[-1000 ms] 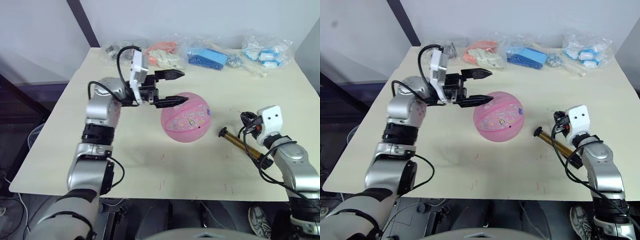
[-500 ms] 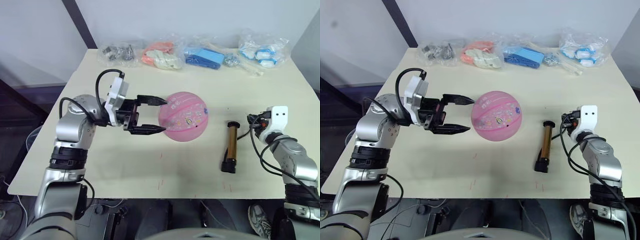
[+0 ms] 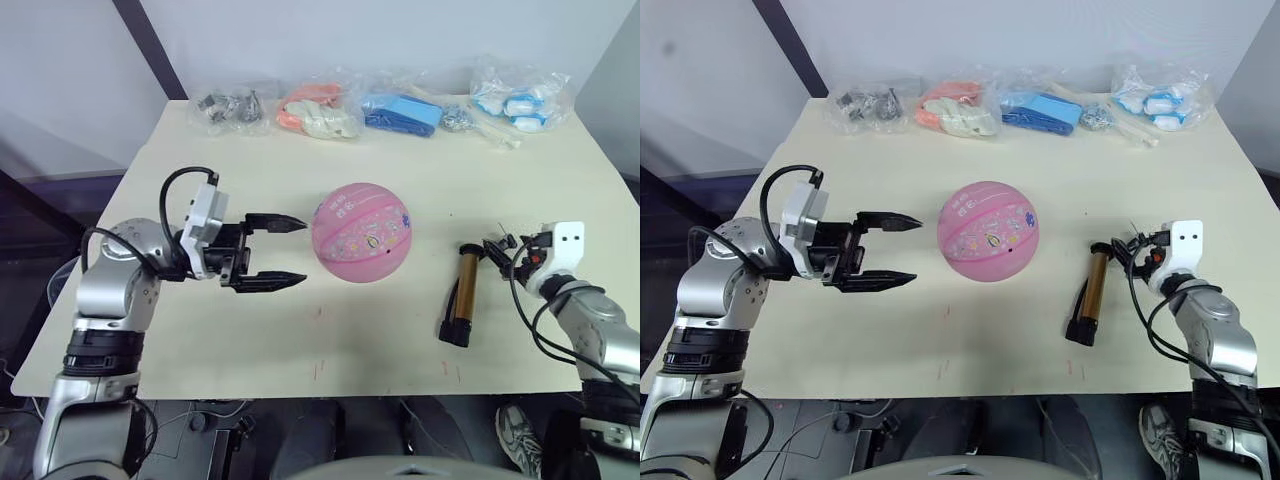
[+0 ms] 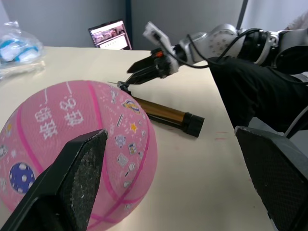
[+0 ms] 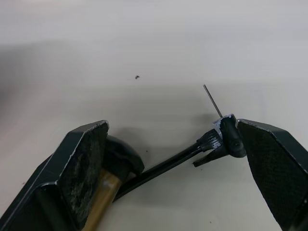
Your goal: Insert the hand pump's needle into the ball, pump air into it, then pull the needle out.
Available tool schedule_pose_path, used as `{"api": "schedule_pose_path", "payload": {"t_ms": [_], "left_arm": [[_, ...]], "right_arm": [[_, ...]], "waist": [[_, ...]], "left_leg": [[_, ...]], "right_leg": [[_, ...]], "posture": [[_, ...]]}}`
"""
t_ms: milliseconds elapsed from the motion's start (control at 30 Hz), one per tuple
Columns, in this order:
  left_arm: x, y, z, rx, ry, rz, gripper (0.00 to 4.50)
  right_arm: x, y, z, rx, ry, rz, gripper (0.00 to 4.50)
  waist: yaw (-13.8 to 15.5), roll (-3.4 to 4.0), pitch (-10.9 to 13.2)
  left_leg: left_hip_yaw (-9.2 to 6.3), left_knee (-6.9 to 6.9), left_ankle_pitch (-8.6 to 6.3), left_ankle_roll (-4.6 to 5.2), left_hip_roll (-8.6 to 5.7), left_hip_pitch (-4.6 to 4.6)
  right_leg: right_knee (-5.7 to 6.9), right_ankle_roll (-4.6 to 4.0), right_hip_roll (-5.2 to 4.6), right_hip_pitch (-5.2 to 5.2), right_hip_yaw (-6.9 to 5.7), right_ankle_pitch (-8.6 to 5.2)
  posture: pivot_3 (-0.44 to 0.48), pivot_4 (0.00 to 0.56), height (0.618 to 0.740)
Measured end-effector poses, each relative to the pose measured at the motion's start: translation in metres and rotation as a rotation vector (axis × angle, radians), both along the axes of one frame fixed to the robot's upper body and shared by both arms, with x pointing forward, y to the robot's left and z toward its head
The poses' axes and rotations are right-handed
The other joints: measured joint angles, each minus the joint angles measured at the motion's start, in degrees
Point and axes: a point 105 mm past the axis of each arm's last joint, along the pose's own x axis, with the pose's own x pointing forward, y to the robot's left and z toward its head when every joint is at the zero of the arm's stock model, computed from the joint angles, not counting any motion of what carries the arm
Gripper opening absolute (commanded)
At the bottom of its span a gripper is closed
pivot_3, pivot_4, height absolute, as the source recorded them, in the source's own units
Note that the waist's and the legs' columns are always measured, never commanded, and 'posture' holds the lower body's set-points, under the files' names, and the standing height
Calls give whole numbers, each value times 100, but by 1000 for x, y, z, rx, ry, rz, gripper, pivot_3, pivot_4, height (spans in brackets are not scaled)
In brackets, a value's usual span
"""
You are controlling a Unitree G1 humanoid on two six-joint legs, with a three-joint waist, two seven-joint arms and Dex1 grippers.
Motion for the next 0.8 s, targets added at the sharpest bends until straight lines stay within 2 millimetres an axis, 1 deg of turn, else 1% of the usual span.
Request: {"api": "schedule_pose_path", "payload": {"t_ms": [33,67,100,167,233,267,300,333,367,433,500,533,600,667,800], "left_arm": [[0,1,0,-1,0,3,4500],[-1,3,-2,-5,-6,23,4500],[-2,5,-4,-6,-4,31,4500],[-4,12,-15,-10,12,78,4500],[-4,16,-19,-15,17,109,4500],[-3,20,-25,-11,14,149,4500],[-4,22,-28,-11,19,163,4500],[-6,27,-34,-10,31,191,4500],[-9,36,-46,-6,66,241,4500],[-10,43,-60,-2,112,291,4500],[-15,50,-73,25,129,338,4500],[-16,52,-76,28,135,347,4500],[-21,64,-90,44,167,395,4500],[-23,72,-98,53,185,431,4500],[-23,88,-105,59,188,503,4500]], "right_arm": [[-1,0,1,0,-6,4,4410],[-9,-1,7,-3,-39,39,4410],[-13,-2,8,-11,-47,52,4410],[-30,-5,11,-30,-83,118,4410],[-39,-9,11,-43,-92,145,4410],[-50,-9,9,-68,-102,203,4410],[-54,-9,10,-80,-108,226,4410],[-65,-12,5,-99,-97,261,4410],[-78,-18,-1,-118,-78,287,4410],[-86,-24,-5,-123,-81,301,4410],[-92,-31,-3,-154,-108,332,4410],[-94,-32,-3,-159,-108,336,4410],[-101,-37,-5,-162,-117,356,4410],[-107,-41,-7,-156,-113,365,4410],[-117,-47,-9,-156,-103,401,4410]], "waist": [[1,0,0],[4,2,0],[4,3,1],[7,3,2],[9,2,2],[10,4,3],[12,7,3],[21,8,3],[25,8,4],[19,3,10],[10,2,11],[14,1,11],[26,1,11],[35,2,11],[59,2,11]], "left_leg": [[0,0,0,0,0,1],[1,0,0,0,1,2],[1,0,0,0,2,3],[3,-1,-1,1,3,2],[7,0,-1,2,2,3],[13,1,-10,17,4,12],[14,-1,-13,22,5,18],[14,-5,-14,24,7,21],[12,-6,-15,25,10,20],[15,-2,-15,25,11,20],[28,0,-15,27,11,29],[28,0,-15,27,11,31],[25,0,-15,27,16,34],[23,0,-15,27,17,34],[25,0,-15,27,17,33]], "right_leg": [[1,0,0,0,0,0],[1,0,0,0,1,0],[1,0,0,1,2,0],[-1,0,1,1,4,0],[0,0,0,1,7,0],[3,-9,1,3,10,10],[3,-9,1,7,12,10],[1,-10,2,9,11,10],[0,-10,5,9,10,9],[2,-12,6,9,13,11],[3,-11,5,13,28,22],[3,-12,5,14,28,23],[3,-16,13,15,27,25],[4,-17,16,15,27,26],[2,-17,12,14,28,26]], "posture": [[0,150,740],[0,150,740],[0,150,740],[0,150,740],[0,150,740],[0,150,740],[0,150,740],[0,150,740],[0,150,740],[0,150,740],[0,150,740],[0,150,740],[0,150,740],[0,150,740],[0,150,740]]}}
